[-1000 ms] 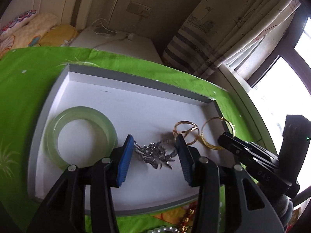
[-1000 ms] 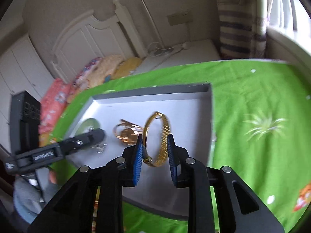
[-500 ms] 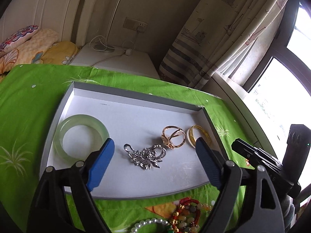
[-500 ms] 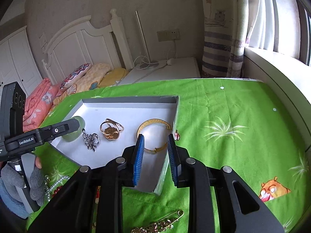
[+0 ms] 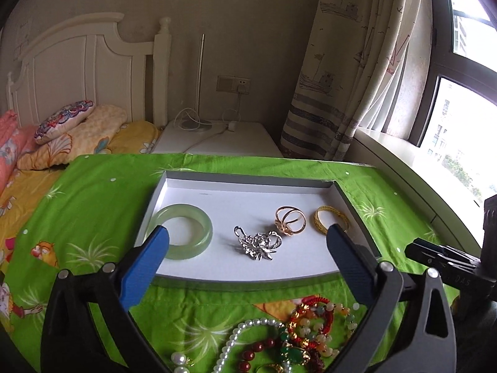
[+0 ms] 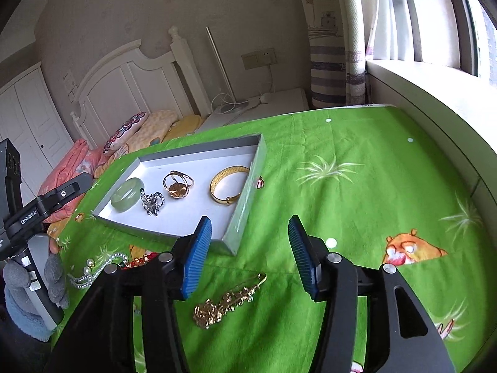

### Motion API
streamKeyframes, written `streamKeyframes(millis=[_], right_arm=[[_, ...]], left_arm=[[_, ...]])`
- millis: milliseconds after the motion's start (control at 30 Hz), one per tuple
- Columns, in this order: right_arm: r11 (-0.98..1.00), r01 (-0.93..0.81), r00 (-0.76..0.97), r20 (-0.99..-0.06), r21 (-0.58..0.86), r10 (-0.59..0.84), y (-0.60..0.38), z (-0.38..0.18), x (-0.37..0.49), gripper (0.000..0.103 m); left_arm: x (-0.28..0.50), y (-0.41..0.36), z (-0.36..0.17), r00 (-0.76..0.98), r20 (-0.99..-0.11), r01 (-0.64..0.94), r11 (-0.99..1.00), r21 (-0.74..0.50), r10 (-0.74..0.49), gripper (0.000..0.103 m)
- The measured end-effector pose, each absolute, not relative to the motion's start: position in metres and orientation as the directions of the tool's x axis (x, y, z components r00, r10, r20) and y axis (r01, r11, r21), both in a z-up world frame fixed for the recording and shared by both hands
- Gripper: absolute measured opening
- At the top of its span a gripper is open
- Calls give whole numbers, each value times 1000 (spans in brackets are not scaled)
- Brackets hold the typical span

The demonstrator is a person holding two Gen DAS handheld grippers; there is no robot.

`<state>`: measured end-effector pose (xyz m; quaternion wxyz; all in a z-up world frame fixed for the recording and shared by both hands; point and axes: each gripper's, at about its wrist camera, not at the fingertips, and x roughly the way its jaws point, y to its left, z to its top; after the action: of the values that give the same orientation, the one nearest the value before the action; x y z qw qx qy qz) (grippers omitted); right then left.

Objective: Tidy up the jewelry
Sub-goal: 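Grasp the gold safety-pin brooch with the right gripper, then hold the safety pin in the right gripper while the left gripper grasps the beaded bracelet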

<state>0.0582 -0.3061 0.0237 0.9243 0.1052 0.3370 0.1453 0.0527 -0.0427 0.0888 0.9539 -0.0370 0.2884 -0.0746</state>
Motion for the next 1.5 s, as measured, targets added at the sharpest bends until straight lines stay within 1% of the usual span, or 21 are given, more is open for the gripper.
streamKeyframes(millis=[100,133,200,367,467,500,600,667,733,800,867,900,933,967,1033,1067,1100,1133,1300,1400,1500], right_arm=[[937,-164,720,-611,309,328,-312,19,43,62],[938,-162,713,-620,307,326,-311,17,39,63],[943,-174,698,-640,283,321,-305,13,30,63],[954,-213,639,-709,213,300,-281,0,19,63],[960,-210,603,-749,183,275,-269,-10,22,63],[965,-207,609,-750,162,257,-266,-9,22,63],[964,-206,598,-758,170,261,-259,-10,26,65],[970,-212,600,-768,118,224,-248,-11,28,65],[970,-228,599,-774,83,206,-237,-11,31,65],[969,-242,599,-778,50,190,-227,-12,37,65],[968,-251,608,-778,0,157,-219,-13,41,60],[966,-259,612,-775,-9,157,-216,-12,41,52],[962,-273,612,-773,-7,168,-215,-12,41,47],[959,-283,613,-771,-10,173,-214,-12,39,46],[953,-301,616,-765,-7,189,-216,-11,36,32],[952,-307,616,-764,-5,194,-218,-11,34,28],[951,-309,617,-763,-6,195,-220,-11,32,22],[949,-314,617,-762,-7,198,-222,-11,29,18],[944,-328,617,-751,25,234,-236,-9,14,17],[948,-312,633,-729,66,259,-247,-5,6,17],[948,-280,648,-699,151,303,-268,-2,2,17]], left_arm=[[31,-44,82,823,-555,108,992,-61,-124,101],[24,-43,78,825,-554,103,993,-56,-117,101],[8,-38,70,827,-553,83,995,-60,-102,101],[-29,-20,51,810,-575,67,992,-103,-114,101],[-48,-5,46,806,-575,68,986,-153,-145,100],[-51,0,45,804,-573,70,982,-177,-161,101],[-52,16,36,771,-597,65,961,-271,-220,101],[-49,25,32,764,-604,31,948,-317,-227,100],[-49,29,31,765,-602,15,941,-338,-228,100],[-48,25,33,764,-603,23,944,-329,-229,100],[-47,22,33,763,-605,31,947,-320,-229,100],[-48,23,33,762,-606,31,947,-321,-230,100],[-47,23,33,761,-607,29,946,-323,-231,100],[-47,23,33,760,-607,28,945,-326,-232,100],[-47,23,33,759,-609,29,945,-325,-233,100],[-46,22,33,758,-610,30,946,-323,-232,100],[-46,22,33,757,-611,32,947,-321,-232,100],[-46,22,33,757,-611,33,947,-319,-232,100],[-47,12,34,747,-618,76,954,-289,-247,100],[-47,-17,37,723,-637,183,964,-193,-265,100],[-49,-59,40,707,-650,307,949,-72,-278,100]])
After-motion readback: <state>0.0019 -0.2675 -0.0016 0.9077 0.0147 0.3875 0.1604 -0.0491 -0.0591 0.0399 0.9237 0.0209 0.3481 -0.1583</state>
